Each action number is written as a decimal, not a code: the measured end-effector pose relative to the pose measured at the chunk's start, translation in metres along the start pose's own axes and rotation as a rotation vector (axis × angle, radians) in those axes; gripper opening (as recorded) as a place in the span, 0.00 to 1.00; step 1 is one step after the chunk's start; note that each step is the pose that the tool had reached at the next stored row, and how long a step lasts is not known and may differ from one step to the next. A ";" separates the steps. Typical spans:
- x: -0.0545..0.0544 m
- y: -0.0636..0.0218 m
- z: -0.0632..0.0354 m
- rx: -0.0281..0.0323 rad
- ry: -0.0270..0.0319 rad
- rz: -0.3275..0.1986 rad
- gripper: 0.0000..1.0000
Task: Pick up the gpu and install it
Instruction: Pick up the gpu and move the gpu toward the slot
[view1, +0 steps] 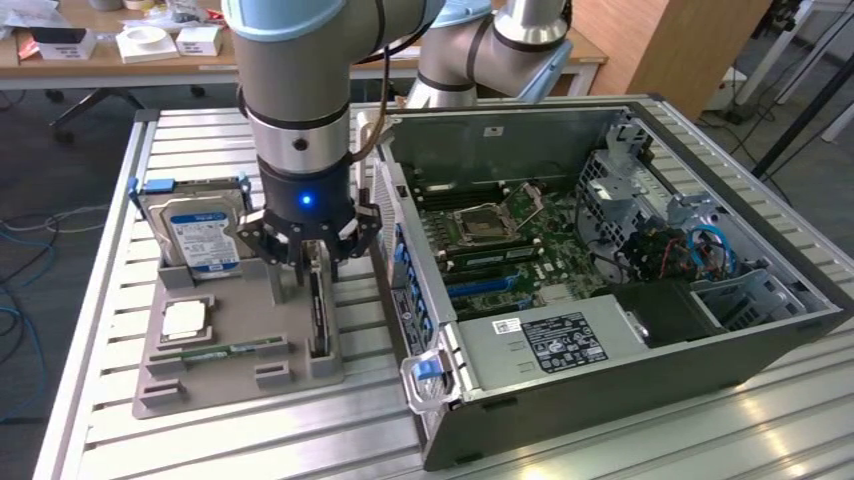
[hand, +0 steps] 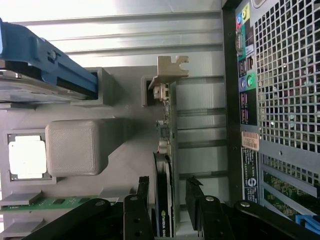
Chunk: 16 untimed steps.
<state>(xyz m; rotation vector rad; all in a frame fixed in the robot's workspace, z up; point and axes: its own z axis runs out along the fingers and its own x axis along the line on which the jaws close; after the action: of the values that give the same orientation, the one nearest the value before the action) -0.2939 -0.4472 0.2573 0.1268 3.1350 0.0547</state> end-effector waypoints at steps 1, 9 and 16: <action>0.000 0.0000 0.0008 0.0000 0.0000 0.000 0.43; 0.000 -0.0004 0.0026 -0.0001 -0.0001 0.000 0.43; 0.001 -0.0029 0.0028 -0.0001 -0.0001 -0.001 0.43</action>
<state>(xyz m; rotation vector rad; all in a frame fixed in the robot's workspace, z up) -0.2951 -0.4499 0.2543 0.1245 3.1350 0.0548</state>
